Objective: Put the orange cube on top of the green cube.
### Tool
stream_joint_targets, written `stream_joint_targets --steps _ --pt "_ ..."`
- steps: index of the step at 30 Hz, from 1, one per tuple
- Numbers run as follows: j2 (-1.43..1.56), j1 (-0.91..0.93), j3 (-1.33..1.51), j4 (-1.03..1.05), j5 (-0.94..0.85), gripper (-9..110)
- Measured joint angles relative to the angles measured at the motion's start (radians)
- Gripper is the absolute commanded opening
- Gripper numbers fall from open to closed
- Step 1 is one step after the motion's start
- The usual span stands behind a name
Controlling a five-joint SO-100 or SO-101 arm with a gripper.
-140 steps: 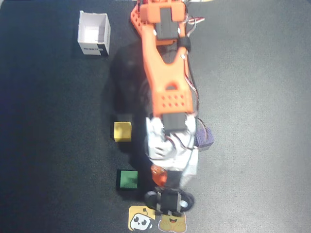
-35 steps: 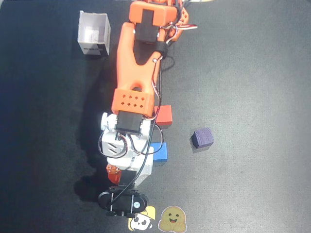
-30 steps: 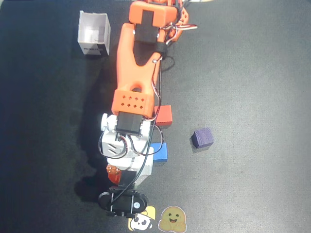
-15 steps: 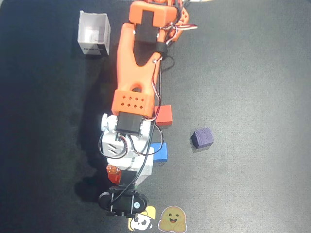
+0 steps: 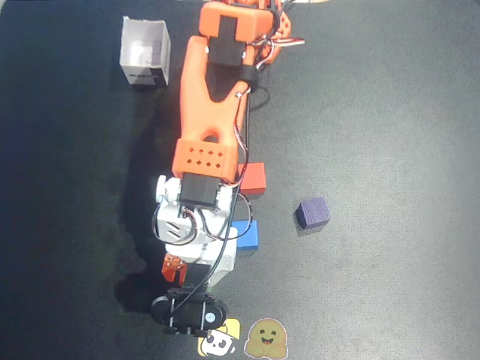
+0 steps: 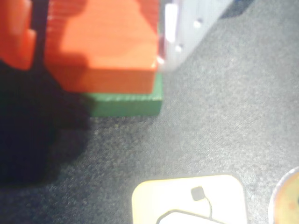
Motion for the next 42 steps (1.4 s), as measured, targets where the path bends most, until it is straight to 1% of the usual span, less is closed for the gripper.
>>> stream_joint_targets --steps 19,30,34,37,40,42 --pt "0.006 -0.009 0.003 0.000 0.014 21" --pt "0.135 -0.009 0.103 -0.008 0.014 21" --pt "0.225 -0.009 0.187 -0.026 0.005 21" --pt "0.330 -0.009 0.290 -0.058 -0.020 17" --pt "0.466 -0.017 0.439 -0.117 -0.038 5" --pt "0.571 -0.028 0.558 -0.158 -0.041 2"
